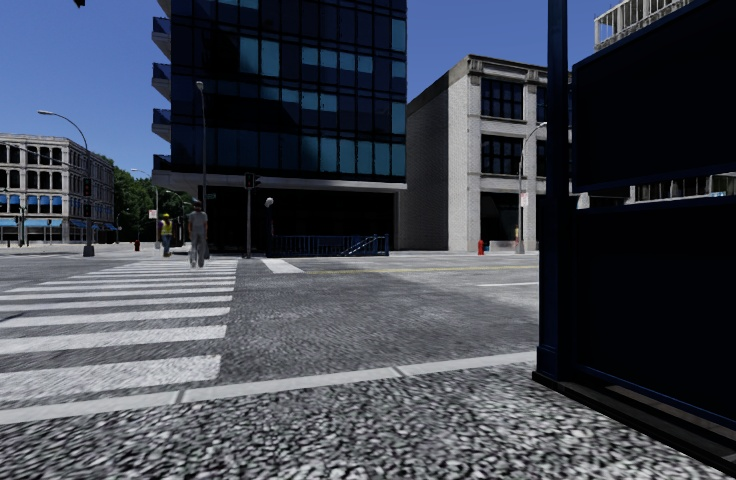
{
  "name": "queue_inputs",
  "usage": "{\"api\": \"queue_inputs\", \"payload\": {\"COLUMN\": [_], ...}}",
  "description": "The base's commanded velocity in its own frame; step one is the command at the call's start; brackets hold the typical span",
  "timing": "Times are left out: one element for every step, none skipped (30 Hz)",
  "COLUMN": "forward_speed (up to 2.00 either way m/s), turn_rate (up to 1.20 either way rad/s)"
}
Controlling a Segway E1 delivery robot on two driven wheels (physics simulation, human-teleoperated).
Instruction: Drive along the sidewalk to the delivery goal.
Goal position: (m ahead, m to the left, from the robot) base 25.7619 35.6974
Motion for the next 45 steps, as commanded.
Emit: {"api": "queue_inputs", "payload": {"forward_speed": [0.0, 0.0, 0.0, 0.0, 0.0, 0.0, 0.0, 0.0, 0.0, 0.0, 0.0, 0.0, 0.0, 0.0, 0.0, 0.0, 0.0, 0.0, 0.0, 0.0, 0.0, 0.0, 0.0, 0.0, 0.0, 0.0, 0.0, 0.0, 0.0, 0.0, 0.0, 0.0, 0.2, 0.44, 0.44, 0.59, 0.65, 0.67, 0.67, 0.67, 0.67, 0.66, 0.66, 0.63, 0.62], "turn_rate": [0.0, 0.0, 0.0, 0.0, 0.0, 0.0, 0.0, 0.0, 0.0, 0.0, 0.0, 0.0, 0.0, 0.0, 0.0, 0.0, 0.0, 0.0, 0.0, 0.0, 0.0, 0.0, 0.0, 0.0, 0.0, 0.0, 0.0, 0.0, 0.0, 0.0, 0.03, 0.15, 0.21, 0.25, 0.25, 0.32, 0.36, 0.4, 0.4, 0.43, 0.49, 0.56, 0.56, 0.62, 0.64]}}
